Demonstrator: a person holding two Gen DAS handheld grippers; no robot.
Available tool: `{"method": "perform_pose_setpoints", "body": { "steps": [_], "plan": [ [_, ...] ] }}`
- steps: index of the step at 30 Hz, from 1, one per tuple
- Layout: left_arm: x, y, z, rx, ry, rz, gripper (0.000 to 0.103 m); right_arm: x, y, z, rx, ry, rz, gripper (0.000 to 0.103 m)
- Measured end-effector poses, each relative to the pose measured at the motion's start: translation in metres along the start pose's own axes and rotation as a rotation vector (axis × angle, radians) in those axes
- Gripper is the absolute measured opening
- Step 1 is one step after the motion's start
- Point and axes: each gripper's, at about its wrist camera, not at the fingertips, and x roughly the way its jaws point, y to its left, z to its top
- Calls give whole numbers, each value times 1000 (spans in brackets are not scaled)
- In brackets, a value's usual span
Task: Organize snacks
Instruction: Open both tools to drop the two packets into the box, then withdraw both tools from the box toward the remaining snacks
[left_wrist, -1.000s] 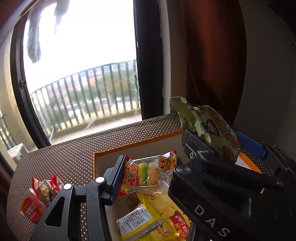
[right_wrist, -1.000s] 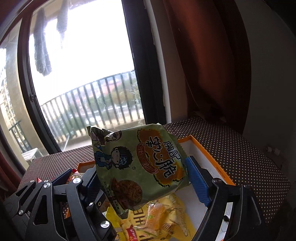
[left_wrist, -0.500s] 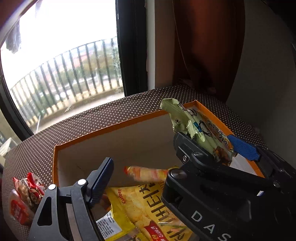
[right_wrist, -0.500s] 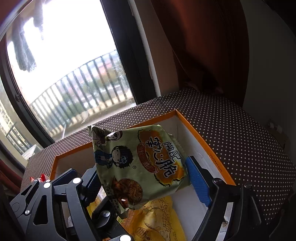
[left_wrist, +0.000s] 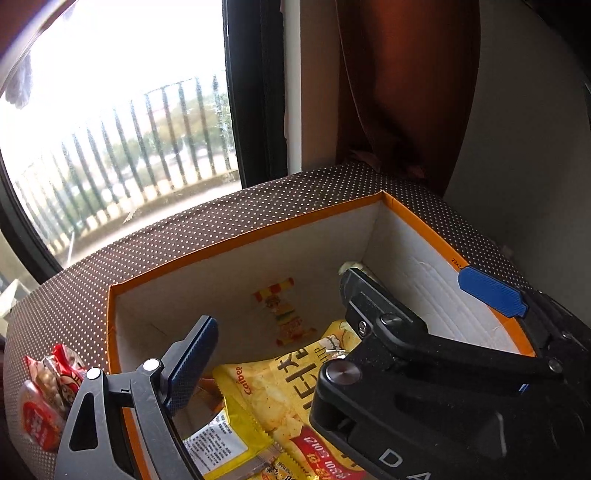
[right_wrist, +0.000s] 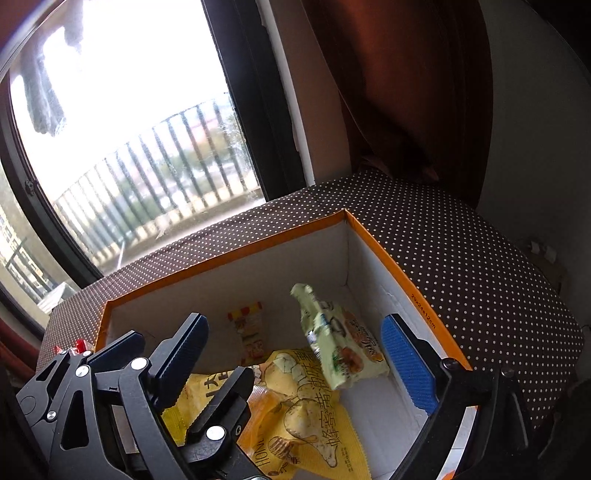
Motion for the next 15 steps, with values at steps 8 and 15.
{"method": "perform_pose_setpoints", "body": {
  "steps": [8,15],
  "plan": [
    [-38,-11,-21,-14,-42,21,90,-25,6,-12,-26,-24,17,96],
    [-64,0,-38,-33,-81,31,90,-42,28,-21,-62,-42,28,96]
  ]
}}
